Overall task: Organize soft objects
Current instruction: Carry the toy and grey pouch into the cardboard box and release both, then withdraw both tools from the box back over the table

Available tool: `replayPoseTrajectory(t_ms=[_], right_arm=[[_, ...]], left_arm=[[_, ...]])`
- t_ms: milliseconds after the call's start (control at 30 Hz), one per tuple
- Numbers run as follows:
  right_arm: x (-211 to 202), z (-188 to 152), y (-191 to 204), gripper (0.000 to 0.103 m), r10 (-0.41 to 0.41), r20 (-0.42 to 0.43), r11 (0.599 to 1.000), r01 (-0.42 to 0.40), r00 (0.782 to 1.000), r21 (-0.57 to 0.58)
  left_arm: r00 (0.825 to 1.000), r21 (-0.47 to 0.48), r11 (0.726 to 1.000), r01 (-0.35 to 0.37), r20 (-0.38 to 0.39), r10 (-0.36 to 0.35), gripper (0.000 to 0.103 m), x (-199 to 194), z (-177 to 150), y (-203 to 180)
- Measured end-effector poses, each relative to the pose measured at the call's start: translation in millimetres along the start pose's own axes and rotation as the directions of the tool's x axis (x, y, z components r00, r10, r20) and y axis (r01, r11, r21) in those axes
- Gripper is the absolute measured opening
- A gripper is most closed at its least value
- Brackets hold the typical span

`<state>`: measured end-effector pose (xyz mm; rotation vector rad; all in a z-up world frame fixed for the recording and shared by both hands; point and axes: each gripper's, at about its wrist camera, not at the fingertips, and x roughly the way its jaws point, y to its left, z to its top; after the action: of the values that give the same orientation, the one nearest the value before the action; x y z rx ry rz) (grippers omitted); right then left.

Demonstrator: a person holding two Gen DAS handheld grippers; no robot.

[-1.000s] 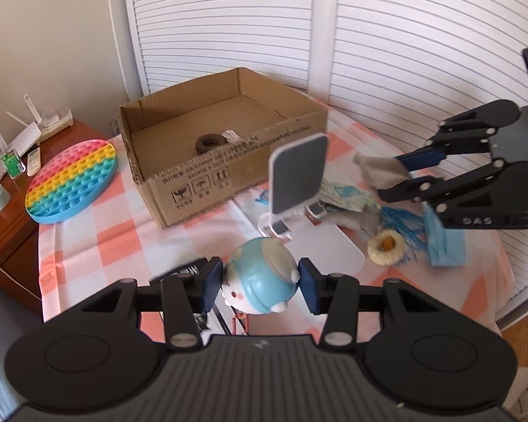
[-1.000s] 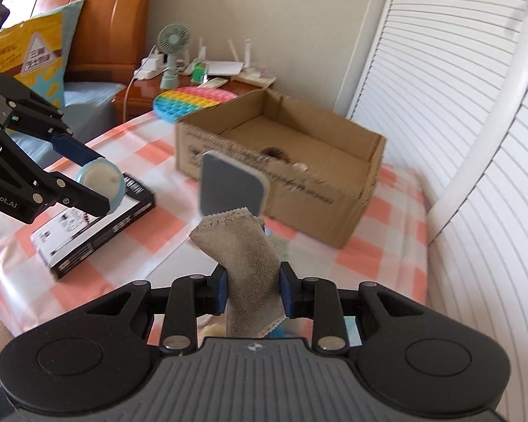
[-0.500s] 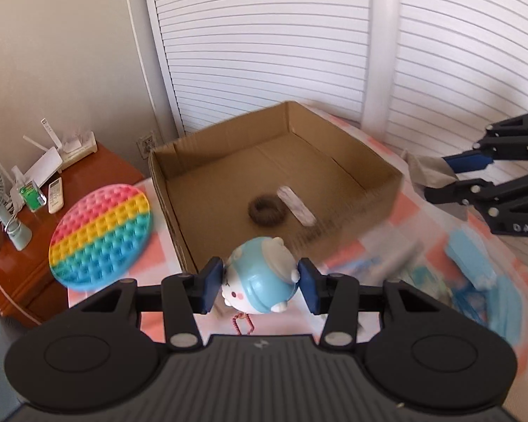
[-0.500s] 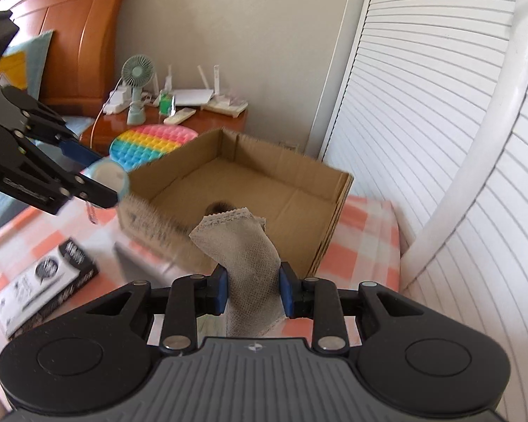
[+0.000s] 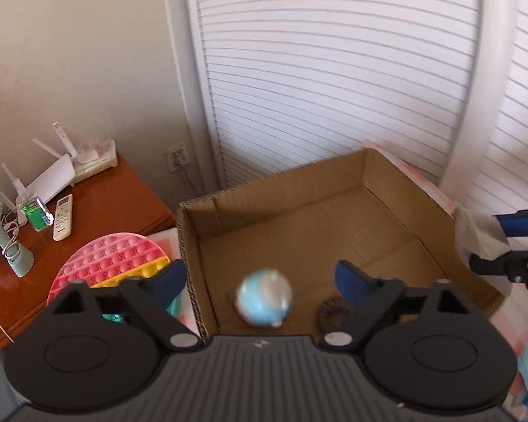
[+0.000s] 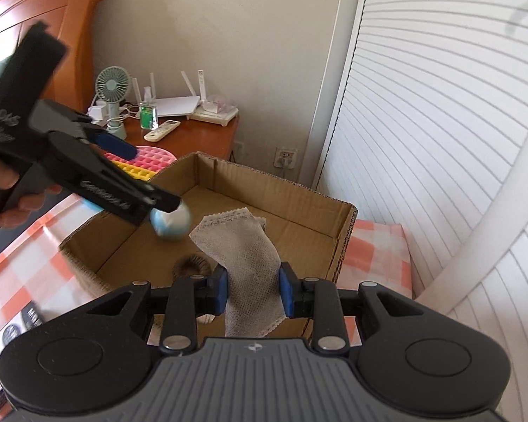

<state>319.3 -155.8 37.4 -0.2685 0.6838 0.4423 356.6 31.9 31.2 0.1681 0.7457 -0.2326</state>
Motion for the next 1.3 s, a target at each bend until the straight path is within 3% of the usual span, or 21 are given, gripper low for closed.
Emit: replayPoseTrajectory(t_ms=[100,267,333,367,400,433,567,867,1100,1300], right_arm=[[17,9,-4,0.033,0.006,-0.013,1.000,-0.006,1.000,0.013],[50,35,-7,0.036,-0.003,-0.023,0.999,0.004,1.000,0.043],[59,44,-8,0.055,-0.008,-0.012,0.998,0.009,1.000,0.062],[61,47,-8,0.078,-0.018,-0.006,0.998,0.018,1.000,0.068],[63,49,-7,0.094,-0.022,-0.003,0.997,0.023,1.000,0.072],[63,50,-7,0.096,-0.024,0.001,0.997,0.024,1.000,0.078],[49,47,-2,0.100,-0.028,0.006,0.995,0.028,1.000,0.097],[-17,12,10,0.103,-0.070,0.010,0.986,0.068,0.997,0.150],[-68,-39,26,0.103,-0.108,-0.018,0.974,0.110,0.994,0.196],[-99,-95,40,0.103,-0.168,-0.055,0.956,0.176,0.984,0.233]], left_arm=[[0.999,-0.001,0.999,0.055,0.002,-0.055,0.092,-8,-6,6],[0.999,0.050,0.997,0.051,-0.002,-0.051,0.093,-30,-23,6],[0.999,0.058,0.997,0.044,0.000,-0.044,0.093,-38,-30,8],[0.999,0.058,0.997,0.042,0.007,-0.043,0.093,-43,-33,10],[0.999,0.055,0.998,0.040,0.011,-0.041,0.094,-48,-36,12],[0.999,0.050,0.998,0.038,0.014,-0.039,0.095,-52,-39,14],[0.998,0.033,0.999,0.025,0.052,-0.027,0.101,-72,-51,20],[0.995,-0.015,0.999,0.047,0.086,-0.046,0.101,-126,-80,2],[0.992,-0.035,0.997,0.063,0.111,-0.059,0.102,-170,-118,-28],[0.990,-0.033,0.999,0.025,0.140,-0.020,0.102,-191,-153,-55]])
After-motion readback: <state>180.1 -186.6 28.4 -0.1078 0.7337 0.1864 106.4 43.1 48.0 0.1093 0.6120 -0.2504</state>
